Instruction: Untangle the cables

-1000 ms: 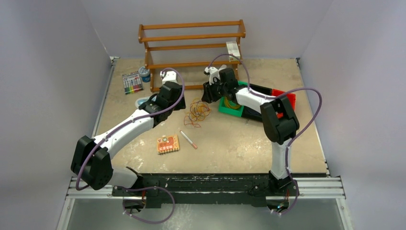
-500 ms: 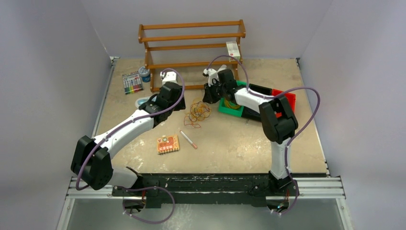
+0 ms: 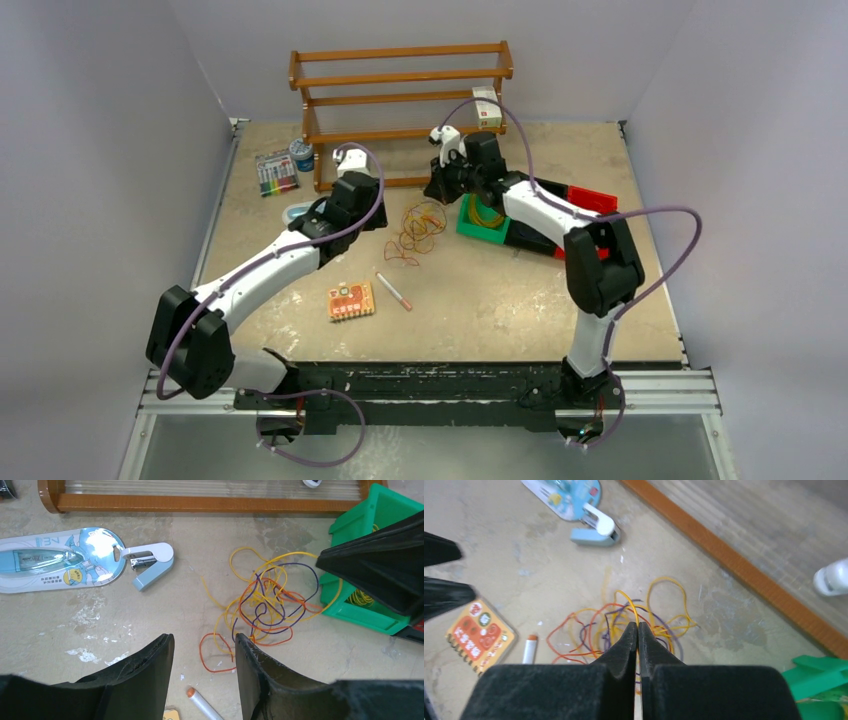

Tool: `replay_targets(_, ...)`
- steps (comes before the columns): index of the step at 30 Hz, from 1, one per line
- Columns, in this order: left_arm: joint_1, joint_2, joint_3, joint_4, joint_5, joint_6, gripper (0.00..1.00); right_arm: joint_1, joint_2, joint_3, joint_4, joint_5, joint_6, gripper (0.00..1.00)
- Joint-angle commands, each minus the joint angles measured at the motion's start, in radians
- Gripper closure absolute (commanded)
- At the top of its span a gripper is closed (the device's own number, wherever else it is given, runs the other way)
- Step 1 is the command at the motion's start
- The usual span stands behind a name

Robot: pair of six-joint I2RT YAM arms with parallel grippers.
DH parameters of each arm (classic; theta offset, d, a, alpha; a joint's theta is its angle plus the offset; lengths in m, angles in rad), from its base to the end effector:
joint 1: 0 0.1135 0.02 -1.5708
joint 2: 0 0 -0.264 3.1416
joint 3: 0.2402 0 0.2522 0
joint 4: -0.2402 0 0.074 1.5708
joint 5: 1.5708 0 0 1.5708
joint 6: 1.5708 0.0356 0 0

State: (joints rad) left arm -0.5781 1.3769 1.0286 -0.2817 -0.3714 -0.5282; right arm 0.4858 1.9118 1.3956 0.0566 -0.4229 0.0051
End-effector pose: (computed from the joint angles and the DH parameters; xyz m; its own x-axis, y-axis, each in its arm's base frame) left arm 0.2637 -0.1566 0.2822 -0.5590 -0.1960 -0.8057 -0.0210 0.9747 -0.2226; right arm 0.3879 0.2213 0.2463 -0.3961 -0.2039 -0.8953 -0.7490 0.6357 0.1866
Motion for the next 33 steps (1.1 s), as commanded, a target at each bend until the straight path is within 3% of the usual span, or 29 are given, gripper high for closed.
replay_targets(1, 0.005, -0.062, -0.020, 0.081, -0.013, 0.003, 0.53, 0.007, -0.112, -0.006, 0.045, -0.046, -0.020, 1.00)
replay_targets(11, 0.006, -0.215, -0.161, 0.265, 0.003, -0.028, 0.48, 0.008, -0.260, -0.008, 0.026, -0.136, 0.000, 1.00)
replay_targets(19, 0.005, -0.277, -0.232, 0.438, 0.059, 0.077, 0.44, 0.009, -0.335, 0.005, -0.017, -0.238, -0.010, 1.00)
replay_targets(24, 0.004, -0.321, -0.294, 0.506, 0.177, 0.263, 0.45, 0.011, -0.347, -0.002, -0.082, -0.298, -0.070, 1.00)
replay_targets(29, 0.005, -0.403, -0.362, 0.536, 0.409, 0.457, 0.44, 0.023, -0.345, -0.009, -0.141, -0.346, -0.137, 1.00)
replay_targets(31, 0.005, -0.421, -0.372, 0.520, 0.491, 0.520, 0.37, 0.028, -0.354, -0.018, -0.144, -0.355, -0.147, 1.00)
replay_targets(33, 0.004, -0.432, -0.380, 0.520, 0.539, 0.564, 0.35, 0.031, -0.360, -0.025, -0.140, -0.366, -0.152, 1.00)
